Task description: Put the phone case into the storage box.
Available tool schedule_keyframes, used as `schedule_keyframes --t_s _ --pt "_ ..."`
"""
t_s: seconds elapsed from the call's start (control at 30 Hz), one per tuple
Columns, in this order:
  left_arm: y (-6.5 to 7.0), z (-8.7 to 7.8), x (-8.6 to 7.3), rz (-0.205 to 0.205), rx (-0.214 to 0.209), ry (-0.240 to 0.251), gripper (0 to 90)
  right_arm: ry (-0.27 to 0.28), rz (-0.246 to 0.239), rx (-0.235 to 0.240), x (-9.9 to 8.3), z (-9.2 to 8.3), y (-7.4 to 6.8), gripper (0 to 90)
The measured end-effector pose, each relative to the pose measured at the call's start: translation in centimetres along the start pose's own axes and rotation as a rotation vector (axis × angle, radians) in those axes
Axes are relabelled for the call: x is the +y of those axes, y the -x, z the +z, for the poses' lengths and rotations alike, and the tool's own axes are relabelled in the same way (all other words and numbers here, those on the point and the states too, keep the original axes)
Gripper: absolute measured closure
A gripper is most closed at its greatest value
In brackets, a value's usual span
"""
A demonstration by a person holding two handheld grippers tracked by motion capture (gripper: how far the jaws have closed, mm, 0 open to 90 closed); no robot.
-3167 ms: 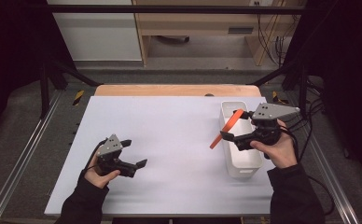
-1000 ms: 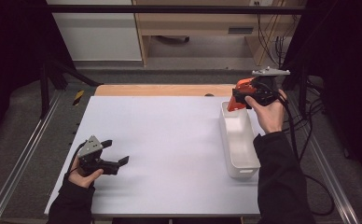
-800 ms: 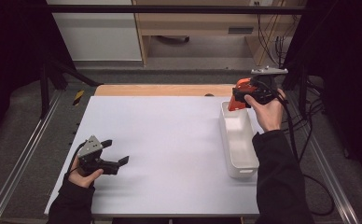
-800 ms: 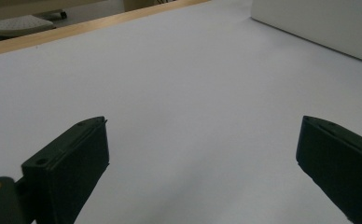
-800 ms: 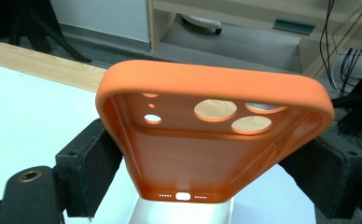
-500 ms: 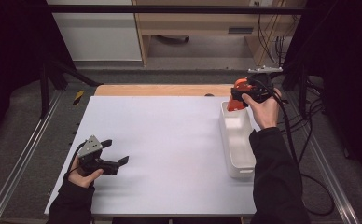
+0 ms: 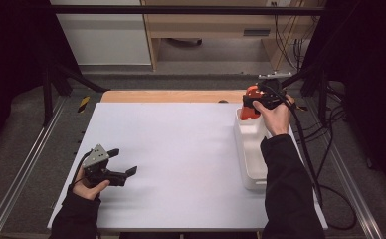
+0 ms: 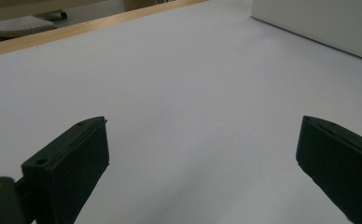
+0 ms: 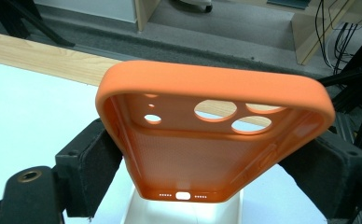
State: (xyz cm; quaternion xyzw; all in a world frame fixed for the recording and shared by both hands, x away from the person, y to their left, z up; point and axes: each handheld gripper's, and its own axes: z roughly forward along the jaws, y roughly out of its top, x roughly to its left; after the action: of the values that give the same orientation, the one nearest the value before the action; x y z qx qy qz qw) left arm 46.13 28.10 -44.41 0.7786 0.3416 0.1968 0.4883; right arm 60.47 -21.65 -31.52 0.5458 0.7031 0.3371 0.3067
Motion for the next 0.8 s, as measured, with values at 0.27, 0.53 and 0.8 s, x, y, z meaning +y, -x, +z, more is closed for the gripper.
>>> schedule_keyframes --t_s 0.27,0.53,0.8 --pt "0.0 0.0 0.0 0.005 -0.002 -0.004 2.0 -0.025 -0.004 -0.021 -0.2 1.3 -0.5 15.6" --pt "0.1 0.1 0.0 0.008 -0.003 -0.005 2.0 -0.042 -0.005 -0.039 -0.4 2.2 -0.6 15.6" --pt "0.1 0.2 0.0 0.011 -0.005 -0.007 2.0 -0.055 -0.004 -0.048 -0.8 3.1 -0.6 15.5"
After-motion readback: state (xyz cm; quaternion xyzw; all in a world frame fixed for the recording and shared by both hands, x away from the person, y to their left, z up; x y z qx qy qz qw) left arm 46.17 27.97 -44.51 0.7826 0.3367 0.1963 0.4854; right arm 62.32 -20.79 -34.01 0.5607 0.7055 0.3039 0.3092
